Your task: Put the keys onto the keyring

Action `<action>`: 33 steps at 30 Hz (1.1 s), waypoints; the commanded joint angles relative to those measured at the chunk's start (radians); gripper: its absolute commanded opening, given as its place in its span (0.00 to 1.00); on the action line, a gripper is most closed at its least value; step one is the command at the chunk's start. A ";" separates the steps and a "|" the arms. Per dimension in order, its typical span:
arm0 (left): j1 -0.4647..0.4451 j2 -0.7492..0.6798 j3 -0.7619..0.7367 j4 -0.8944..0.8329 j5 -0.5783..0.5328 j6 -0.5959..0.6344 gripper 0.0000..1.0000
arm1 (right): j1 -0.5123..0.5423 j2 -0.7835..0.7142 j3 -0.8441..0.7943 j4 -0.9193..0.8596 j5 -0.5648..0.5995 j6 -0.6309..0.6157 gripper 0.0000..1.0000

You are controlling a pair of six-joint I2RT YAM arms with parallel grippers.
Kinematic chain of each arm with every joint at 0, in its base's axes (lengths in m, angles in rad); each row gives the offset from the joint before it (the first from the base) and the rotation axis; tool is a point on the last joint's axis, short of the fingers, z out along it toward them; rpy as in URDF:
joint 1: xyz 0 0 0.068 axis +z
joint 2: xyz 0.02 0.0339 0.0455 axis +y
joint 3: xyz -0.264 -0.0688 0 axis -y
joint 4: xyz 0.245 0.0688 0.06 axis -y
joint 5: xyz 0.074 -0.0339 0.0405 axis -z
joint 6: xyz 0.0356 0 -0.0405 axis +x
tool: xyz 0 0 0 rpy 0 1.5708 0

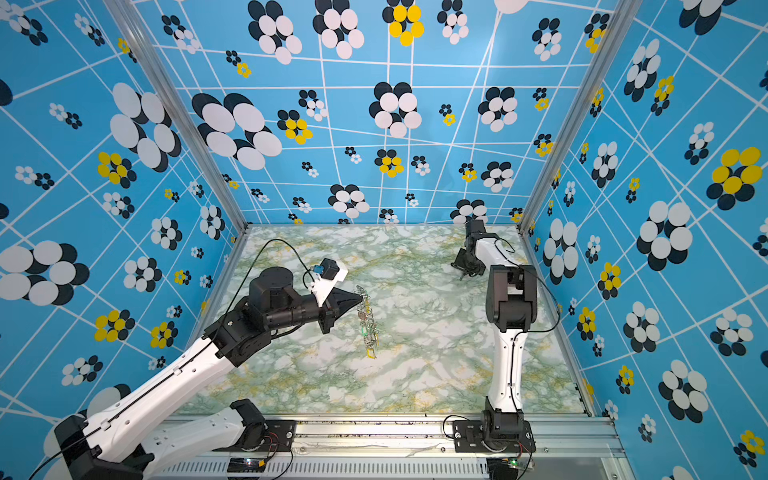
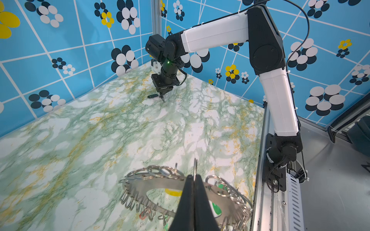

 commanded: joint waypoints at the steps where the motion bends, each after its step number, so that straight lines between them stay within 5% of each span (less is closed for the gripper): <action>1: 0.010 -0.033 -0.005 0.029 -0.003 0.008 0.00 | 0.012 -0.049 -0.120 -0.044 -0.049 0.001 0.00; 12: 0.007 -0.024 0.002 0.027 0.007 0.002 0.00 | 0.099 -0.300 -0.418 -0.054 -0.173 -0.014 0.00; 17: 0.007 -0.028 0.005 0.025 0.006 0.005 0.00 | 0.095 -0.448 -0.474 0.013 -0.114 -0.051 0.23; 33: 0.007 -0.059 -0.013 0.021 0.001 0.005 0.00 | 0.090 -0.357 -0.469 0.008 -0.241 -0.166 0.24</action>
